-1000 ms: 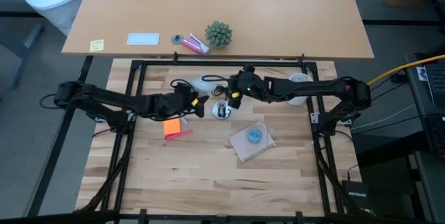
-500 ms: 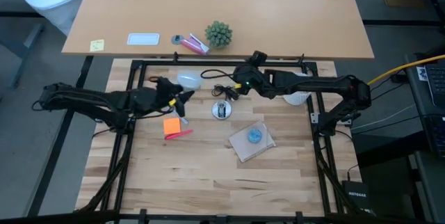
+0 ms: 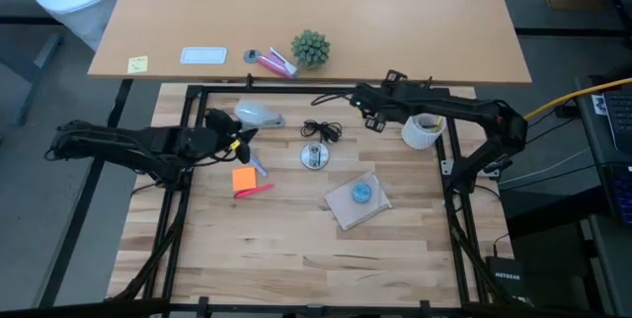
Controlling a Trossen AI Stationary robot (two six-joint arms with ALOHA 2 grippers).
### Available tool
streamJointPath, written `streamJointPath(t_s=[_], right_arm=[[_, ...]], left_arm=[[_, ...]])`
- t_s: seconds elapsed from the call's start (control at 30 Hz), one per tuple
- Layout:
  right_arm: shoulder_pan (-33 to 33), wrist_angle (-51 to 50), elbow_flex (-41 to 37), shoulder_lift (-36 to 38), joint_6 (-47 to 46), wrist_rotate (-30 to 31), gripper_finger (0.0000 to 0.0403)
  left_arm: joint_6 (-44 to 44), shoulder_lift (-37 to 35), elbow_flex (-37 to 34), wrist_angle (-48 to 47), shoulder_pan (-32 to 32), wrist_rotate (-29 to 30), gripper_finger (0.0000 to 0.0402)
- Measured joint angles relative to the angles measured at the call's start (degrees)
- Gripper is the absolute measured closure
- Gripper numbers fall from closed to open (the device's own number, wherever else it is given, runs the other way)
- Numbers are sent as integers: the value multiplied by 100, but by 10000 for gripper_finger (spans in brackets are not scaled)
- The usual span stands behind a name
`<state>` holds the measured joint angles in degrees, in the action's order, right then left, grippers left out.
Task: Screw lightbulb
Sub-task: Insert the lightbulb into the lamp
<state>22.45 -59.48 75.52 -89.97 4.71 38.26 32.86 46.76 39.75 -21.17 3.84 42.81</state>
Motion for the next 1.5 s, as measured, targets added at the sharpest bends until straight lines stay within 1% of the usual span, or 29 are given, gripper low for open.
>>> streamJointPath(t_s=[0.1, 0.23, 0.4, 0.47, 0.53, 0.6, 0.7, 0.8, 0.97, 1.07, 1.23, 1.37, 1.43, 1.5], right_arm=[[301, 214, -587, 210, -51, -690, 167], [539, 1509, -1738, 667, -153, -1671, 167], [514, 4034, -3144, 1132, -766, -3107, 167], [400, 5450, -3629, 1131, -971, -3717, 167], [287, 6859, -4064, 1113, -1073, -4217, 167], [134, 8204, -4354, 1011, -1075, -4553, 167], [-94, 9428, -4574, 926, -1051, -4642, 167], [-255, 9783, -4564, 876, -1041, -4617, 167], [-472, 9563, -4530, 819, -1085, -4432, 167], [-635, 9236, -4530, 802, -1431, -4428, 167], [-1131, 9139, -4532, 771, -2569, -4428, 167], [-1510, 9196, -4531, 804, -3164, -4267, 167], [-1546, 9231, -4537, 815, -3297, -4110, 167], [-1533, 9343, -4572, 815, -3191, -3875, 167]], left_arm=[[24, 21, -500, 788, 77, 0, 233], [-2, 98, -1399, 2396, 159, -19, 233], [-32, 359, -2272, 4361, 155, -15, 233], [-103, 563, -2492, 4966, 155, -14, 233], [-182, 885, -2555, 5478, 155, -16, 233], [-334, 1254, -2564, 5876, 155, -21, 233], [-632, 1897, -2564, 6729, 151, -84, 233], [-901, 2560, -2551, 7653, 132, -90, 233], [-1336, 3488, -2542, 8730, 122, -89, 233], [-1338, 3890, -2480, 9202, 61, -168, 233], [-1334, 4290, -2233, 9431, 44, -388, 233], [-1320, 4452, -2025, 9425, 79, -385, 233], [-1358, 4463, -1926, 9413, 79, -386, 233], [-1478, 4461, -1858, 9418, 79, -386, 233]])
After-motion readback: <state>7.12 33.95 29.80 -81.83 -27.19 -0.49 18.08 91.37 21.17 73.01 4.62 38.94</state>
